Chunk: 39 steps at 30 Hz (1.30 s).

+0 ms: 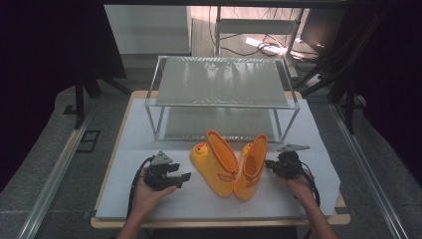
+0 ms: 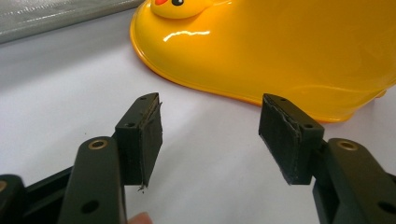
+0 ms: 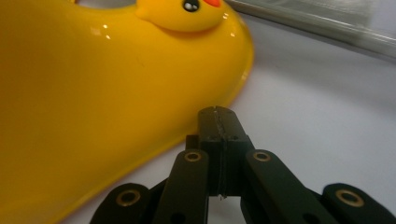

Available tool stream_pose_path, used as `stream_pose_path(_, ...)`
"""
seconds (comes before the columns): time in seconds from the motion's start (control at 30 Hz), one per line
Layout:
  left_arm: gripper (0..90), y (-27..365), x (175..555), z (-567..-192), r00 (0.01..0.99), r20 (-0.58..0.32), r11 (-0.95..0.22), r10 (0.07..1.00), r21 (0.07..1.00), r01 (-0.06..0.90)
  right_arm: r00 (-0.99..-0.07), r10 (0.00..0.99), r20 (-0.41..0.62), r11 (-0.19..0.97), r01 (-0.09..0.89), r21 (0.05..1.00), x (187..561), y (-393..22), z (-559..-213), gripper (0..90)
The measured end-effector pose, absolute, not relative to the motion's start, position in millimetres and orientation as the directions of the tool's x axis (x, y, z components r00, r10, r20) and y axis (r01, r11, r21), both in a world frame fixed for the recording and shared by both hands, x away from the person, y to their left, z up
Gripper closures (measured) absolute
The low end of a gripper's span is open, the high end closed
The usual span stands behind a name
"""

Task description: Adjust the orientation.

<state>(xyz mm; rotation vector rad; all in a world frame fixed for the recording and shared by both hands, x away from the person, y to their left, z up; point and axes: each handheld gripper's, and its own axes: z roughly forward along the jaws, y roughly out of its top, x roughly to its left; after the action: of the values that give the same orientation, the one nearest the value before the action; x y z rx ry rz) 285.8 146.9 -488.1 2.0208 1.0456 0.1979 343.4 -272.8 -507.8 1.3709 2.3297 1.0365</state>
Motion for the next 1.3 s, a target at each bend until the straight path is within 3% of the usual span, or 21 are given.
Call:
stream_pose_path(0.37,39.8,145.6,285.4,-488.6,0.645,-0.221,-0.312,0.731,0.733,0.605,-0.581,0.809,0.087,0.382,0.632,0.674,360.2,-246.4,-505.7,89.7)
stream_pose_path(0.67,39.8,147.4,285.5,-489.4,0.643,-0.222,-0.31,0.733,0.732,0.607,-0.661,0.735,0.151,0.38,0.586,0.715,371.8,-229.0,-514.6,89.7)
stream_pose_path(0.87,39.9,147.1,285.3,-489.6,0.643,-0.221,-0.311,0.734,0.732,0.607,-0.659,0.737,0.148,0.382,0.588,0.713,372.6,-232.0,-514.1,89.6)
stream_pose_path(1.03,39.9,150.7,284.4,-487.9,0.638,-0.222,-0.304,0.737,0.735,0.606,-0.616,0.768,0.177,0.31,0.598,0.739,352.5,-259.7,-499.1,89.6)
stream_pose_path(1.3,40.0,150.7,281.6,-484.8,0.64,-0.218,-0.301,0.737,0.742,0.599,-0.606,0.779,0.159,0.299,0.583,0.756,274.6,-300.0,-489.3,89.6)
